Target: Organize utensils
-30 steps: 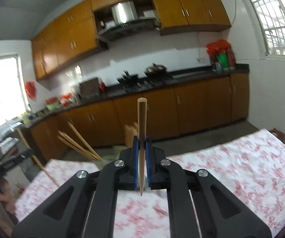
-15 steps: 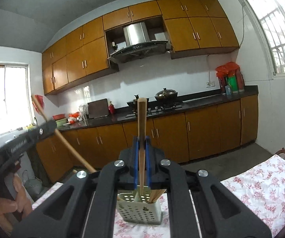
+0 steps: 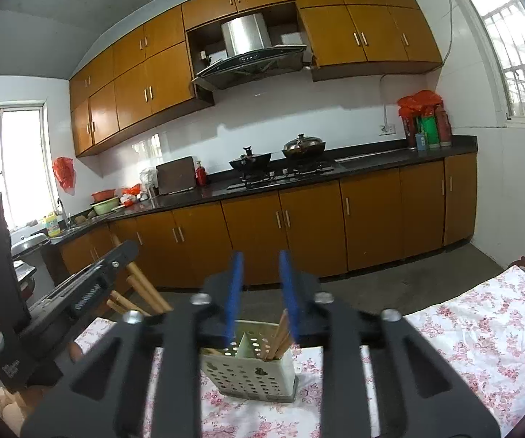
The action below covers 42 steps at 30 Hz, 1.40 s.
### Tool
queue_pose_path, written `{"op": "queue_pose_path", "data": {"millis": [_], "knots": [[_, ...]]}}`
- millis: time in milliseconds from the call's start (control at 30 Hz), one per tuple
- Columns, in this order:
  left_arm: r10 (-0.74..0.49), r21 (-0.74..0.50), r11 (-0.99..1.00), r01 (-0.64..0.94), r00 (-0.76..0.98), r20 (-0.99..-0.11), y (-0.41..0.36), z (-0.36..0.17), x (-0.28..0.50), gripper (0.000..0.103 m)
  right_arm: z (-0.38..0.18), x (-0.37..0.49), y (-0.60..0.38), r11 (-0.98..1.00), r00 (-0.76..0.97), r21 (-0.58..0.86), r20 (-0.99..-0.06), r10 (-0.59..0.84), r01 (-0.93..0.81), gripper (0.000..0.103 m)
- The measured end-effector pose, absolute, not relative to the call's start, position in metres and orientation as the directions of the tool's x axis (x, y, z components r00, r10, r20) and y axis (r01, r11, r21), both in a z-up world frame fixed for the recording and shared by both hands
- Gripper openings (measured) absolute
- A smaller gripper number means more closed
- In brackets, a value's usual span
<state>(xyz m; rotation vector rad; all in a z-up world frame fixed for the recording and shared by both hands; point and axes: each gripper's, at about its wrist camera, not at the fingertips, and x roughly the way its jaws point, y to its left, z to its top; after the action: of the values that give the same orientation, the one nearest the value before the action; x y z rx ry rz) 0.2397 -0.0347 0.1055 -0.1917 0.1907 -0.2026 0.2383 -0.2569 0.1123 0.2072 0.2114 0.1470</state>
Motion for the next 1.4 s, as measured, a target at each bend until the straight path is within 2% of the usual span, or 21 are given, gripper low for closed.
{"op": "queue_pose_path", "data": {"millis": [33, 133, 167, 233, 267, 333, 400, 533, 633, 800, 1033, 1167, 1400], "knots": [[-0.212, -0.210, 0.962, 0.177, 0.965, -0.156, -0.030, 0.109, 0.234, 0.032, 0.114, 0.235, -0.258, 0.968, 0.969, 0.218, -0.188, 0.163, -0.121, 0.027], [-0.203, -0.210, 0.962, 0.173, 0.970, -0.135, -0.021, 0.118, 0.217, 0.048, 0.120, 0.217, -0.260, 0.971, 0.975, 0.212, -0.166, 0.145, -0.108, 0.038], [-0.198, -0.206, 0.964, 0.168, 0.971, -0.136, -0.017, 0.119, 0.211, 0.052, 0.120, 0.210, -0.259, 0.973, 0.977, 0.207, -0.161, 0.139, -0.104, 0.047], [-0.177, -0.188, 0.971, 0.148, 0.973, -0.146, -0.008, 0.118, 0.197, 0.068, 0.119, 0.192, -0.259, 0.978, 0.981, 0.186, -0.155, 0.120, -0.090, 0.061], [-0.159, -0.173, 0.976, 0.131, 0.975, -0.154, -0.001, 0.116, 0.185, 0.073, 0.116, 0.183, -0.258, 0.982, 0.982, 0.169, -0.157, 0.106, -0.079, 0.070], [-0.129, -0.153, 0.983, 0.102, 0.976, -0.173, 0.010, 0.109, 0.167, 0.091, 0.107, 0.168, -0.256, 0.990, 0.984, 0.133, -0.165, 0.073, -0.051, 0.082], [-0.097, -0.137, 0.988, 0.071, 0.976, -0.193, 0.017, 0.102, 0.151, 0.100, 0.097, 0.154, -0.251, 0.996, 0.985, 0.091, -0.171, 0.027, -0.012, 0.095], [-0.019, -0.094, 0.996, -0.005, 0.967, -0.253, 0.034, 0.081, 0.117, 0.101, 0.073, 0.125, -0.237, 0.997, 0.982, 0.015, -0.176, -0.067, 0.071, 0.099], [0.020, -0.070, 0.997, -0.041, 0.961, -0.277, 0.041, 0.065, 0.095, 0.101, 0.058, 0.111, -0.228, 0.998, 0.977, -0.017, -0.204, -0.069, 0.066, 0.099], [0.027, -0.047, 0.998, -0.043, 0.955, -0.294, 0.040, 0.048, 0.069, 0.101, 0.032, 0.093, -0.217, 0.999, 0.960, -0.009, -0.277, -0.043, 0.042, 0.099], [-0.025, -0.007, 1.000, 0.024, 0.936, -0.351, 0.023, 0.024, 0.062, 0.101, -0.003, 0.071, -0.209, 0.998, 0.947, 0.043, -0.321, -0.030, 0.047, 0.099], [-0.049, -0.001, 0.999, 0.052, 0.933, -0.356, 0.015, 0.012, 0.054, 0.101, -0.015, 0.067, -0.205, 0.999, 0.939, -0.007, -0.342, -0.048, 0.048, 0.099], [-0.044, -0.003, 0.999, 0.046, 0.928, -0.369, 0.010, -0.002, 0.049, 0.101, -0.028, 0.067, -0.211, 0.999, 0.922, 0.022, -0.386, -0.035, 0.047, 0.099]]}}
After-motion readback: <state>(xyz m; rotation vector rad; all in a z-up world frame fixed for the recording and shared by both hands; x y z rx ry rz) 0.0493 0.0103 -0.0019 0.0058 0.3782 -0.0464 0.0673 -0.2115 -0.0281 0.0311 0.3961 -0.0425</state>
